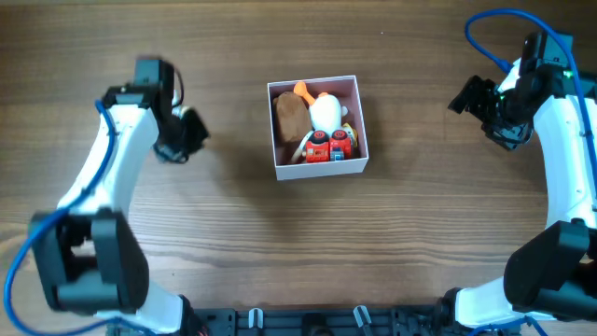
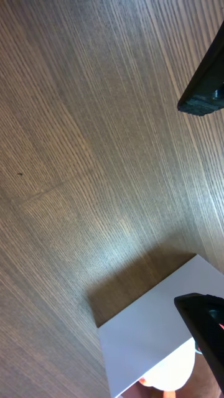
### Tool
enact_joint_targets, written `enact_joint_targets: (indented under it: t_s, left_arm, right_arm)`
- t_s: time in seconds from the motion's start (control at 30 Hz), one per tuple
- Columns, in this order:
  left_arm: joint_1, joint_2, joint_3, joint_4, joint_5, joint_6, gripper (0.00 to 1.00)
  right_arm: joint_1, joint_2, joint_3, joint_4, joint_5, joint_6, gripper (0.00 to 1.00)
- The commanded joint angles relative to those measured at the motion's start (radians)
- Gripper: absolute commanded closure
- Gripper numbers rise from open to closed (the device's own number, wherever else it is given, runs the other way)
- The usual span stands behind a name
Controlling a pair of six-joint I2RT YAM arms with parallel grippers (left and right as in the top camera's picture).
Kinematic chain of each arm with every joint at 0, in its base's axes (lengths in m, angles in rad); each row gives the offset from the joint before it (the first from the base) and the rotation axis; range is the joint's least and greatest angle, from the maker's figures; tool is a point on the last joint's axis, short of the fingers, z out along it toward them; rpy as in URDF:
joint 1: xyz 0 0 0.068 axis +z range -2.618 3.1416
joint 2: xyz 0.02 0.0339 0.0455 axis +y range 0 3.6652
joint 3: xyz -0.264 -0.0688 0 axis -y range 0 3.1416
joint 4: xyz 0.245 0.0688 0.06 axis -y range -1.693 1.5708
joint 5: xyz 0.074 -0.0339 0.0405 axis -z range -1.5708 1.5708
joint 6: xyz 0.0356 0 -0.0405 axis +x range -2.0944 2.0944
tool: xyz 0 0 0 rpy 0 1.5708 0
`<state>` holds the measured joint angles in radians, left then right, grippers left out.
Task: Pack container
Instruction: 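Grasp the cat-face rattle drum handle with the left gripper, then lower the cat-face rattle drum into the box and release it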
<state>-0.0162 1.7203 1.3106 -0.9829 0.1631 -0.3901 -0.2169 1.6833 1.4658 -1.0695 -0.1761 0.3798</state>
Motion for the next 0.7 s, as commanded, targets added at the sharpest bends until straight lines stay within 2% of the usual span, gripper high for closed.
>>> enact_joint_targets:
  t_s: [0.0, 0.2, 0.3, 0.4, 0.53, 0.63, 0.67]
  left_arm:
    - [-0.127, -0.122, 0.081, 0.038, 0.153, 0.234, 0.96]
    - [-0.339, -0.118, 0.081, 0.135, 0.15, 0.432, 0.96]
    - [-0.429, -0.071, 0.081, 0.163, 0.047, 0.539, 0.96]
    - [-0.47, -0.01, 0.081, 0.191, -0.051, 0.576, 0.96]
    - [-0.494, 0.063, 0.081, 0.212, -0.052, 0.752, 0.96]
    - [-0.499, 0.075, 0.081, 0.201, -0.052, 0.806, 0.96]
    - [-0.499, 0.075, 0.081, 0.2, -0.052, 0.806, 0.85]
  right_arm:
    - [0.004, 0.006, -0.001, -0.001, 0.002, -0.013, 0.09]
    - [0.004, 0.006, -0.002, -0.001, 0.002, -0.013, 0.09]
    - [0.004, 0.006, -0.002, -0.002, 0.001, -0.012, 0.09]
    - [0.004, 0.006, -0.002, -0.006, 0.002, -0.013, 0.09]
    - [0.004, 0.006, -0.001, -0.006, 0.001, -0.012, 0.09]
    - [0.004, 0.006, -0.002, -0.01, 0.001, -0.012, 0.09]
    - [0.004, 0.006, -0.002, -0.013, 0.002, -0.013, 0.09]
